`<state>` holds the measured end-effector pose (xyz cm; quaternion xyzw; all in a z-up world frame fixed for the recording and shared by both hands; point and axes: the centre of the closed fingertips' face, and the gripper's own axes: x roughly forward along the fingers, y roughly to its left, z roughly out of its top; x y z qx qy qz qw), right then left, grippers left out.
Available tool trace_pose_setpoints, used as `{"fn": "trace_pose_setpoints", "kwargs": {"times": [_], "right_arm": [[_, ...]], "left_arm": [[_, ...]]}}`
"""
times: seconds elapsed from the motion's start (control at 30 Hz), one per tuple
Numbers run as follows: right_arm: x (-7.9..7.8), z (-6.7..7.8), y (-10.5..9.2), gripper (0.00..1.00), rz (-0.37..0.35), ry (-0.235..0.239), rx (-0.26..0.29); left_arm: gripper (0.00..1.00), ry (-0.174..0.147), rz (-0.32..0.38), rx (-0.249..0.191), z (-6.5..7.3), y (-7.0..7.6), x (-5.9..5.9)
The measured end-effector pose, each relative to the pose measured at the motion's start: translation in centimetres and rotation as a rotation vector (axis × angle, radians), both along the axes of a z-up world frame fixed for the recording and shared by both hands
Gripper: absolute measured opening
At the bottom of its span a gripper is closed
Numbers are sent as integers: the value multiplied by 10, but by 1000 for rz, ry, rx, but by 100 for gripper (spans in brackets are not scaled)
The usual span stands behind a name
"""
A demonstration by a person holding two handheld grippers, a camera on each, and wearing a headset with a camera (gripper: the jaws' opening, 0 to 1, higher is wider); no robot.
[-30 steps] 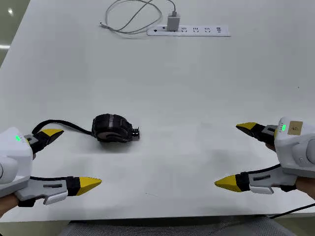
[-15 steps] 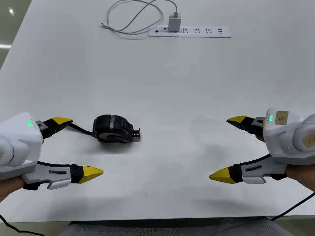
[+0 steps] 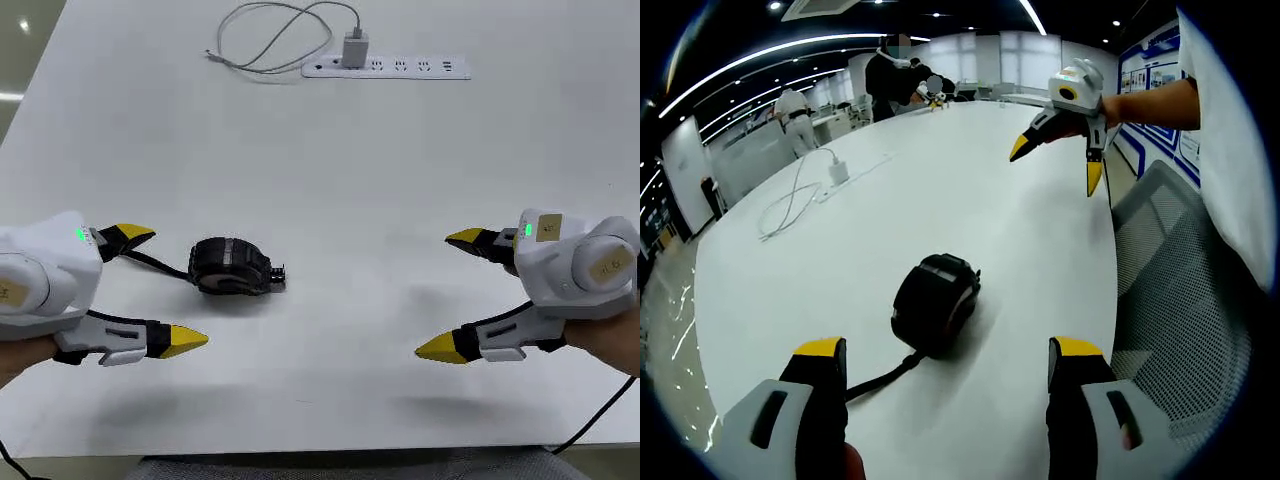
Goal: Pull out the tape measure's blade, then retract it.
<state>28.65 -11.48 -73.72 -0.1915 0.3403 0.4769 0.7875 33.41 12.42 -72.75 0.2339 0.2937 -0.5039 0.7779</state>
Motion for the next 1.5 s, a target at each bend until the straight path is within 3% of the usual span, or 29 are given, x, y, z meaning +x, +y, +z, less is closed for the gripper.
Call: {"fn": "trace_pose_setpoints", "kwargs": {"times": [0.43, 0.7, 1.0, 1.5], "right_arm": [[7, -5, 7, 82, 41, 4, -15], [11, -6, 13, 81, 60, 8, -16], [15, -6, 18, 81, 66, 4, -7], [18, -8, 20, 80, 69, 11, -6]], "left_arm": [[68, -21, -69, 39, -6, -6, 11], [60, -20, -100, 66, -11, -7, 18], [43, -19, -141, 104, -19, -9, 27], [32, -7, -204, 129, -31, -18, 31]]}}
